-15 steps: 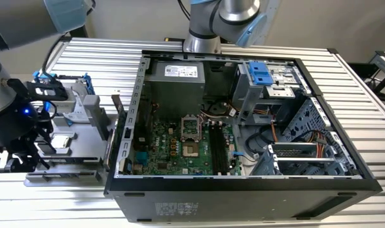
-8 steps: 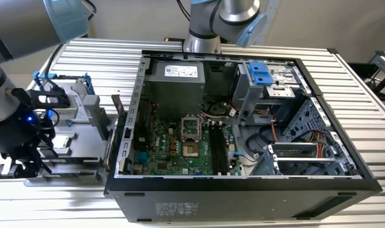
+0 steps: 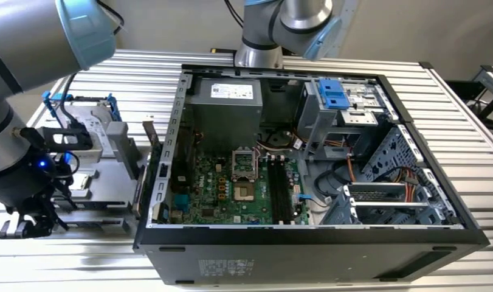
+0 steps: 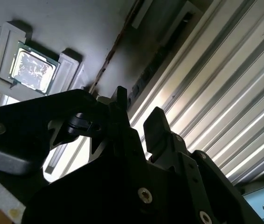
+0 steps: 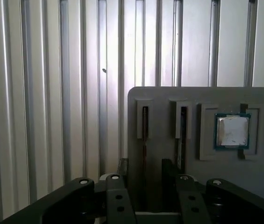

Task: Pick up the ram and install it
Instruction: 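Pick up the ram and move it above insertion slot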

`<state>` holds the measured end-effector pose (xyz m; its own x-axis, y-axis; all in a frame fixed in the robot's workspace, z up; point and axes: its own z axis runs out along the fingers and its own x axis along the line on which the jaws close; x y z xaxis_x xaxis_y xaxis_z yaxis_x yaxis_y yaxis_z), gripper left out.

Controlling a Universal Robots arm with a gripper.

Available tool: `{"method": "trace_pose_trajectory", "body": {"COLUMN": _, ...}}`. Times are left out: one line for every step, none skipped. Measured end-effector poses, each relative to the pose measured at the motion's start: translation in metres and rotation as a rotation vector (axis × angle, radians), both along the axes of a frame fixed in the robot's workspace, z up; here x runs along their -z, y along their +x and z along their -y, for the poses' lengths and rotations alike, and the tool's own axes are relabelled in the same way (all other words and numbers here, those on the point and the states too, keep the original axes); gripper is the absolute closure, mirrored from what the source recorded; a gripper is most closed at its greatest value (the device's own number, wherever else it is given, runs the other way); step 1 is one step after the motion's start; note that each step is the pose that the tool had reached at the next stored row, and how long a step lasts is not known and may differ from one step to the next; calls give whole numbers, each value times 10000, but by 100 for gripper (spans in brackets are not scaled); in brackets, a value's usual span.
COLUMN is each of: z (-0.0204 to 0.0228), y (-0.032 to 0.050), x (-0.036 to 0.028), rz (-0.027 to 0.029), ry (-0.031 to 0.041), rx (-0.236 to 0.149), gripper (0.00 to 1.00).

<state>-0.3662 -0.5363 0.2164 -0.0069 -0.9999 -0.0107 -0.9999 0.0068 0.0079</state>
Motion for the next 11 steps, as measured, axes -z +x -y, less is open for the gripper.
{"method": "trace_pose_trajectory", "body": {"z": 0, "y": 2, "x": 17, "rz": 0, "ry": 0, "rx": 2, "gripper": 0}}
{"method": "trace_pose_trajectory", "body": {"z": 0, "y": 5, "x": 36, "rz": -1, "ry": -1, "rx": 3, "gripper": 0}}
{"method": "trace_pose_trajectory", "body": {"z": 0, "y": 8, "x": 54, "rz": -1, "ry": -1, "rx": 5, "gripper": 0}}
{"method": "trace_pose_trajectory", "body": {"z": 0, "y": 9, "x": 72, "rz": -1, "ry": -1, "rx": 5, "gripper": 0}}
{"method": "trace_pose_trajectory", "body": {"z": 0, "y": 9, "x": 90, "rz": -1, "ry": -1, "rx": 7, "gripper": 0}}
{"method": "trace_pose_trajectory", "body": {"z": 0, "y": 9, "x": 108, "rz": -1, "ry": 0, "rx": 11, "gripper": 0}}
{"method": "trace_pose_trajectory", "body": {"z": -2, "y": 10, "x": 126, "rz": -1, "ry": -1, "rx": 19, "gripper": 0}}
{"method": "trace_pose_trajectory", "body": {"z": -5, "y": 10, "x": 145, "rz": -1, "ry": -1, "rx": 32, "gripper": 0}}
{"method": "trace_pose_trajectory", "body": {"z": -9, "y": 9, "x": 163, "rz": -1, "ry": -1, "rx": 46, "gripper": 0}}
{"method": "trace_pose_trajectory", "body": {"z": -13, "y": 9, "x": 181, "rz": -1, "ry": -1, "rx": 59, "gripper": 0}}
{"method": "trace_pose_trajectory", "body": {"z": -18, "y": 9, "x": 196, "rz": -1, "ry": -1, "rx": 73, "gripper": 0}}
